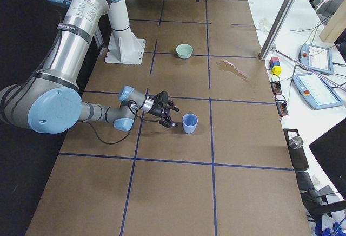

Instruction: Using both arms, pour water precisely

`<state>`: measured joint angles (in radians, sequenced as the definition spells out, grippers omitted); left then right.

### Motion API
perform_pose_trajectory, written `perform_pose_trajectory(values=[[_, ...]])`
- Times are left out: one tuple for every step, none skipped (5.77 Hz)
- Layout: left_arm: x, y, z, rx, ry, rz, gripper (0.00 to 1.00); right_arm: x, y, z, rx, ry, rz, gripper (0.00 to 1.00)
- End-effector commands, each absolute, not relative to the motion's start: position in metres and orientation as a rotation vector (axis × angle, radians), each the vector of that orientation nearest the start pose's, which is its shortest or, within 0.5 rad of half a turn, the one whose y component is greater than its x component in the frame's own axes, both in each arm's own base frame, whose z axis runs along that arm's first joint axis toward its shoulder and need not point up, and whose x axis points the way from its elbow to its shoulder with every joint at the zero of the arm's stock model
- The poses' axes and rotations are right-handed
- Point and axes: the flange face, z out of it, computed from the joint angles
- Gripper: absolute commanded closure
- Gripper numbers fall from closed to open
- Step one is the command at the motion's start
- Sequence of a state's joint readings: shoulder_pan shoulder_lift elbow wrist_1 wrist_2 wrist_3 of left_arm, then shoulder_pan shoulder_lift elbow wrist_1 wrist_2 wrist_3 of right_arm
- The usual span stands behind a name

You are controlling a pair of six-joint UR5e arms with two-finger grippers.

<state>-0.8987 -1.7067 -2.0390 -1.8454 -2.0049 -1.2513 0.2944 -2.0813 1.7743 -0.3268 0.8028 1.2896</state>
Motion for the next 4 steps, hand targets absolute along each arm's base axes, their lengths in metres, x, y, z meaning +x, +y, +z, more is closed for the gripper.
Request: perform_pose_trajectory(values=[[0.247,-0.459,0.341,0.165,0.945,-0.346,0.00,-0.228,-0.276,0.627,1.029,-0.606,0.395,0.01],[0.246,-0.458,0.340,0.165,0.947,-0.345,0.00,-0.230,-0.276,0.633,1.058,-0.594,0.404,0.01],[0.246,-0.458,0.340,0.165,0.947,-0.345,0.00,-0.222,-0.274,0.649,1.073,-0.623,0.425,0.01],[0.245,-0.458,0.339,0.168,0.948,-0.344,0.00,-0.235,-0.279,0.648,1.108,-0.625,0.449,0.01]])
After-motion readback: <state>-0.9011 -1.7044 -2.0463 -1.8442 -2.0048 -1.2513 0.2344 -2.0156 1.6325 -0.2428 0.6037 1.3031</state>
